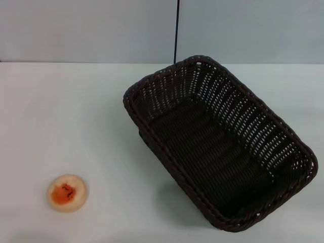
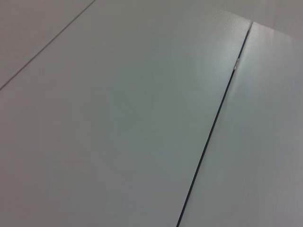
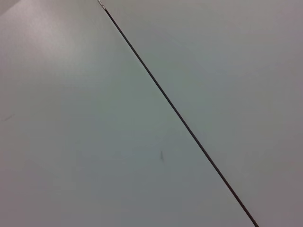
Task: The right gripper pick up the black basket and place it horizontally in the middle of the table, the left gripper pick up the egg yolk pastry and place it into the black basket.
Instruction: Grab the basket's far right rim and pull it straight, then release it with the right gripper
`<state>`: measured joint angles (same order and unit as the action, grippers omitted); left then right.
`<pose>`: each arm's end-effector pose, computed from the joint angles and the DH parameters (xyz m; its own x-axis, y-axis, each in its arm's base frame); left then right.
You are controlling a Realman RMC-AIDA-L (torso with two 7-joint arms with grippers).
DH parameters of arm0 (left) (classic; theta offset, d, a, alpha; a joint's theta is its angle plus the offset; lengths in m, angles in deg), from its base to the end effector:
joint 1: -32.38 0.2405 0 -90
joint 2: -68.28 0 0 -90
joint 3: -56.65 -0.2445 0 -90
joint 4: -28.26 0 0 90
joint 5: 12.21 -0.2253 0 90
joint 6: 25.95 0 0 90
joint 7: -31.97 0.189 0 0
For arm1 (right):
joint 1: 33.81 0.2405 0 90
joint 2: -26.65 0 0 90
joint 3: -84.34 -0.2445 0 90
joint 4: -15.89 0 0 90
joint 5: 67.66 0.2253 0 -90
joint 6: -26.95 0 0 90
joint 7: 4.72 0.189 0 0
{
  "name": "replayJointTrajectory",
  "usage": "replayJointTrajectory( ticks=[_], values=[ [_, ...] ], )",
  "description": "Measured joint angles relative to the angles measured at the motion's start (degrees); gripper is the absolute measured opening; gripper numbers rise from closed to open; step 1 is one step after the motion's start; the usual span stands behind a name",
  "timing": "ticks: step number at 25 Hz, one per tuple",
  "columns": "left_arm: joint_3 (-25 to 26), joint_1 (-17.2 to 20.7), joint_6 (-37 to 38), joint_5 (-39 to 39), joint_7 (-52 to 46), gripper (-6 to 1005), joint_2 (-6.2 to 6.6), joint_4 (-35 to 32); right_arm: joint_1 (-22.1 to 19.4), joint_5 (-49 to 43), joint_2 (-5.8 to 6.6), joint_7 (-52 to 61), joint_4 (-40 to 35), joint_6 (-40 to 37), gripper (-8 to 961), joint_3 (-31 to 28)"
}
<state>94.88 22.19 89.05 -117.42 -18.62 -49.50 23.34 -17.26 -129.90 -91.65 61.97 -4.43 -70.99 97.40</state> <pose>-0.3512 0.2154 0.1253 0.2095 -0.5626 0.7997 0.9128 -0.1806 -0.3662 0.3326 0.3027 0.1469 0.1321 0.3812 -0.9150 -0.8920 -0.3568 -0.2774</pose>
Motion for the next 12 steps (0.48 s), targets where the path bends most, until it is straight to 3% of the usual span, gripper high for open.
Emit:
replayJointTrajectory(
  ticks=[8,10,11,12],
  values=[
    [0.0,0.1,0.0,0.0,0.0,749,-0.09,0.4,-0.4,-0.9,0.42,0.8,-0.2,0.2,601,0.4],
    [0.0,0.1,0.0,0.0,0.0,781,-0.09,0.5,-0.4,-2.8,1.33,2.0,-0.3,0.4,601,0.5],
    [0.0,0.1,0.0,0.0,0.0,798,-0.09,0.5,-0.3,-6.0,2.97,4.5,-0.7,0.6,601,0.5],
    [-0.1,0.1,-0.1,0.0,-0.1,814,-0.09,0.5,-0.3,-6.0,2.97,4.5,-0.7,0.6,601,0.5]
  ],
)
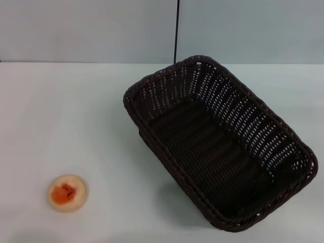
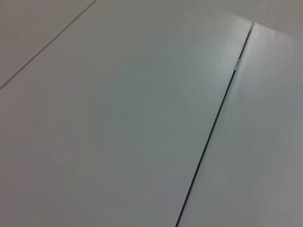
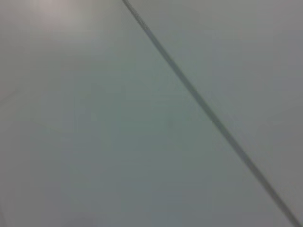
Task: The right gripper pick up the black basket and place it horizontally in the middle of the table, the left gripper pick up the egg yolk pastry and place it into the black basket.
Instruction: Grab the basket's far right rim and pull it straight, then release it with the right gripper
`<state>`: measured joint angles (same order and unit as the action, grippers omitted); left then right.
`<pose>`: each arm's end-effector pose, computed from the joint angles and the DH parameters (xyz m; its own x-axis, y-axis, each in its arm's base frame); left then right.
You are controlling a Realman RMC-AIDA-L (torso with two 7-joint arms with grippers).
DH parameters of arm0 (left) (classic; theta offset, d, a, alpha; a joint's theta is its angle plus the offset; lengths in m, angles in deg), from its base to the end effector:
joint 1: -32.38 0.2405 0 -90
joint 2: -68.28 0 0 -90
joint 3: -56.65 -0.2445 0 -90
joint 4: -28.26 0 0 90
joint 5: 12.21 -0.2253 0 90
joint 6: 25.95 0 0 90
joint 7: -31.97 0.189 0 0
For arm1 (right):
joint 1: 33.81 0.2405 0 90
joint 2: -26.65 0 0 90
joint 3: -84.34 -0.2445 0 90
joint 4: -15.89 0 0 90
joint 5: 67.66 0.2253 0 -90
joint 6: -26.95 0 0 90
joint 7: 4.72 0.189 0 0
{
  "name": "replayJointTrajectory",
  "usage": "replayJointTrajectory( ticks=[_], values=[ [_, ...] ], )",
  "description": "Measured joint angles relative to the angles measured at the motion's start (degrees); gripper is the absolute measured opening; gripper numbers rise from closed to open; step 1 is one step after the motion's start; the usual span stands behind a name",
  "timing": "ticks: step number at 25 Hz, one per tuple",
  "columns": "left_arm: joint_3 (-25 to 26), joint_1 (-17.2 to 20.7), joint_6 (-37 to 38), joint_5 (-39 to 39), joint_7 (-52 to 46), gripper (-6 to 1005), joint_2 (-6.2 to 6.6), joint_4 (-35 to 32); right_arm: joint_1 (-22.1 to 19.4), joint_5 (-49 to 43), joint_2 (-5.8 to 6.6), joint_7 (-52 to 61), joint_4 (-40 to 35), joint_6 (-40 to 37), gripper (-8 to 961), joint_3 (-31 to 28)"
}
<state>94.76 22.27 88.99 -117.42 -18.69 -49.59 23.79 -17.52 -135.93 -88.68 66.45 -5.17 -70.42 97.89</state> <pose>-0.3505 0.2157 0.1236 0.2003 -0.5619 0.8026 0.9154 -0.1846 -0.3577 0.3347 0.3076 0.1498 0.1545 0.2703 -0.9503 -0.8747 -0.4097 -0.2588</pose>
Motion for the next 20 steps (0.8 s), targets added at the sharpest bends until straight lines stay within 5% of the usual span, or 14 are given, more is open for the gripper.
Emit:
replayJointTrajectory(
  ticks=[4,12,14,20],
  values=[
    [-0.2,0.0,0.0,-0.1,0.0,814,0.0,0.0,1.5,-13.8,3.79,12.9,-8.9,-0.4,601,0.0],
    [-0.3,-0.2,-0.3,-0.2,0.0,814,-0.09,0.0,6.3,-32.9,5.39,37.9,-36.3,-6.1,600,4.4],
    [-0.3,-0.2,-0.3,-0.2,0.0,814,-0.14,0.0,10.3,-41.9,6.81,45.7,-43.6,-10.3,600,7.7],
    [-0.3,0.0,-0.4,-0.3,-0.1,814,-0.26,0.1,21.7,-61.1,9.76,48.9,-46.2,-19.6,600,12.4]
  ],
)
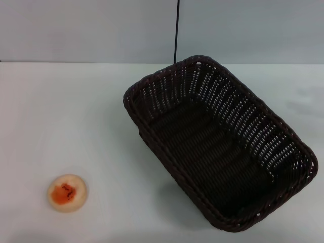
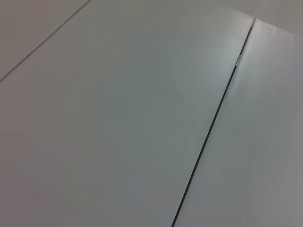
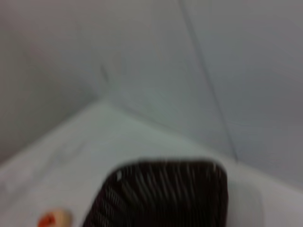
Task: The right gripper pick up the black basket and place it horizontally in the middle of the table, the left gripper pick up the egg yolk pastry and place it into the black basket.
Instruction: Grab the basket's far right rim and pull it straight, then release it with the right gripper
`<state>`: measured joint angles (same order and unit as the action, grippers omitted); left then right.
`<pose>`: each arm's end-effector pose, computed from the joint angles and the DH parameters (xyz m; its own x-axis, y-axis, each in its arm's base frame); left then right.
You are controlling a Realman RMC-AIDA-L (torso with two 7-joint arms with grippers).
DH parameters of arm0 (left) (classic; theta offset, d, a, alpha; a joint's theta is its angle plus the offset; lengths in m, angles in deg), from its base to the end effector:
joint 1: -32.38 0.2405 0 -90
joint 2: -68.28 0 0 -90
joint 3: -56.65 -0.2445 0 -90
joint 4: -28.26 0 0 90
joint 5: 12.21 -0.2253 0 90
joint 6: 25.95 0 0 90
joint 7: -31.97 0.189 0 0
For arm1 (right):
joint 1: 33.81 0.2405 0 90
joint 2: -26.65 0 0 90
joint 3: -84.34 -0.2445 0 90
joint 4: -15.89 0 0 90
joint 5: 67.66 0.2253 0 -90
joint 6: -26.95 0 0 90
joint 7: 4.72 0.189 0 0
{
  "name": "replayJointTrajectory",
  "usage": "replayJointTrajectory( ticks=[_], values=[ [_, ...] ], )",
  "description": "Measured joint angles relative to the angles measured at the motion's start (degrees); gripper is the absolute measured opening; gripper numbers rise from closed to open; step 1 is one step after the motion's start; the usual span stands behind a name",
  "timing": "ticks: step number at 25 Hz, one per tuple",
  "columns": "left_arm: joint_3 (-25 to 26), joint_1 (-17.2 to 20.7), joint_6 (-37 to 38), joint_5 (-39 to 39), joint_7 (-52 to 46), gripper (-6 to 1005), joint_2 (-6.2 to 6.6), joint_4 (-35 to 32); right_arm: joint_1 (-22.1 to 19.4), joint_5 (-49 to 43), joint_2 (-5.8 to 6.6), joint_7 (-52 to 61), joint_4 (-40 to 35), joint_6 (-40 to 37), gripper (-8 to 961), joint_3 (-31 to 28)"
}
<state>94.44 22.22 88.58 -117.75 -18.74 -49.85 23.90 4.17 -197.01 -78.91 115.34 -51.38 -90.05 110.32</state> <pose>-0.3499 0.2173 0.1198 0.1936 -0.5509 0.8118 0.9178 -0.1906 -0.3482 0.2103 0.3613 0.1548 0.7536 -0.5796 -0.3101 -0.6439 -0.7457 -0.1714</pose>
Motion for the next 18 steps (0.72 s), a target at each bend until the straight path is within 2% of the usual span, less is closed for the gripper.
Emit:
replayJointTrajectory(
  ticks=[2,4,6,14,18],
  values=[
    [0.0,0.0,-0.1,0.0,0.0,814,-0.05,0.0,1.3,-2.8,0.14,0.2,0.2,0.0,600,1.3],
    [-0.1,0.0,-0.3,0.0,0.0,814,-0.12,0.1,4.5,-9.2,0.11,0.5,1.1,1.9,601,6.7],
    [-0.1,0.1,-0.7,-0.1,0.0,814,-0.22,0.5,5.1,-10.2,-0.11,0.5,1.4,2.9,601,8.4],
    [-1.4,0.5,-1.5,-0.1,0.5,814,-0.32,1.5,7.3,-12.6,-3.47,0.3,6.2,12.5,602,20.0],
    [-1.6,0.7,-1.5,-0.1,0.5,814,-0.35,2.0,7.8,-12.7,-3.84,0.3,8.7,15.0,601,22.4]
  ],
)
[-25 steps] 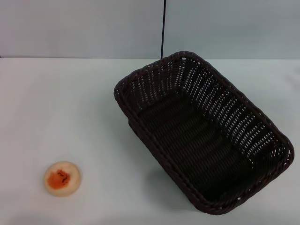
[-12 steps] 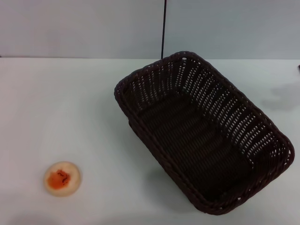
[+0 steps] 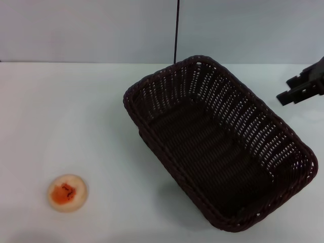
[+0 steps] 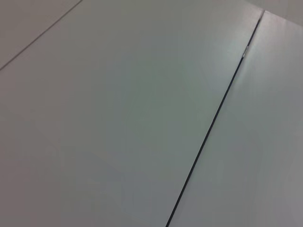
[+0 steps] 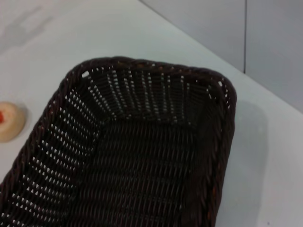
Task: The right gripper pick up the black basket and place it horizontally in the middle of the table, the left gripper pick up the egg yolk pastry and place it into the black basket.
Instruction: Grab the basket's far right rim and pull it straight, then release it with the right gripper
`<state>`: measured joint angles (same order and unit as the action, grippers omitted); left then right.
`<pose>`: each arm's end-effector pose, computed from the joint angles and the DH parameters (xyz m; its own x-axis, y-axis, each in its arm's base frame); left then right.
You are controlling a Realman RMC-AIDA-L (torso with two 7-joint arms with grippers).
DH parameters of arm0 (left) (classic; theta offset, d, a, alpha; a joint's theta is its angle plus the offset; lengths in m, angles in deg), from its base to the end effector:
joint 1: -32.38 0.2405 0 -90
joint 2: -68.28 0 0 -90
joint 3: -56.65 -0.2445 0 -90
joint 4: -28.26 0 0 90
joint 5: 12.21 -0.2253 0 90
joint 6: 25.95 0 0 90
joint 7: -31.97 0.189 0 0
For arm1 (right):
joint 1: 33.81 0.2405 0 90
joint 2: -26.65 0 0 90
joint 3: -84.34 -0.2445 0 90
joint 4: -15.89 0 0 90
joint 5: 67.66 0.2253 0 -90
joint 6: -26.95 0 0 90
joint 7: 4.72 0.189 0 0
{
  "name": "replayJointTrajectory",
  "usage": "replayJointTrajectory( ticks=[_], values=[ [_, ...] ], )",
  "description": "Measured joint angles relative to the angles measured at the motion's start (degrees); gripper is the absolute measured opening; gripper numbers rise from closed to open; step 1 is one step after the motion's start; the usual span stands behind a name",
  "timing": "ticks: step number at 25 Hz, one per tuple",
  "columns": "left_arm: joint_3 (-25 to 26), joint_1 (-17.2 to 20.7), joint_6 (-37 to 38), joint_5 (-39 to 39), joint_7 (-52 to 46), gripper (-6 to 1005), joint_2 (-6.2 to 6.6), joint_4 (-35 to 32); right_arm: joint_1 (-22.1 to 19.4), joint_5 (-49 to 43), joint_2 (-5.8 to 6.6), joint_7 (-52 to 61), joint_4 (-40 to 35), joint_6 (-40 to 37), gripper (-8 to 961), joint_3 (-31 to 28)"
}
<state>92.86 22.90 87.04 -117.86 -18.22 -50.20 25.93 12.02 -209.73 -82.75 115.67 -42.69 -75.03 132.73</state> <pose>-0.3497 0.2198 0.1089 0.1708 -0.5246 0.8340 0.9295 -0.1951 -0.3131 0.2008 0.4038 0.0574 0.8159 -0.5734 0.0736 -0.5450 -0.8054 -0.2329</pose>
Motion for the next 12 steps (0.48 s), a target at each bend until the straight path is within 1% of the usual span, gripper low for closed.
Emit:
replayJointTrajectory(
  ticks=[2,3,5,6,7,10,11,12],
  values=[
    [0.0,0.1,-0.1,0.0,0.0,814,0.0,0.2,0.4,0.0,-0.42,0.0,2.2,2.1,601,1.7],
    [0.0,0.1,-0.1,0.0,0.0,814,0.0,0.2,0.4,0.0,-0.42,0.0,2.2,2.1,600,1.7],
    [0.0,0.1,-0.2,0.0,0.1,814,0.0,0.3,0.6,-0.1,-0.85,0.0,3.0,2.8,600,2.1],
    [-0.3,0.1,-0.4,0.0,0.1,814,0.0,0.7,0.8,-0.1,-1.46,-0.1,3.4,3.1,600,2.4],
    [-0.3,0.1,-0.4,0.0,0.1,814,0.0,0.7,0.8,-0.1,-1.46,-0.1,3.4,3.1,601,2.4],
    [-0.9,0.1,-0.6,-0.1,0.2,814,0.0,1.0,0.7,-0.1,-2.45,-0.1,3.5,3.9,602,3.9],
    [-0.9,0.0,-0.6,-0.1,0.3,814,0.0,1.0,0.6,-1.0,-3.06,0.3,3.6,4.6,599,5.2],
    [-0.9,0.0,-0.6,-0.1,0.3,814,0.0,1.1,0.6,-1.0,-3.06,0.3,3.6,4.6,596,5.2]
  ],
)
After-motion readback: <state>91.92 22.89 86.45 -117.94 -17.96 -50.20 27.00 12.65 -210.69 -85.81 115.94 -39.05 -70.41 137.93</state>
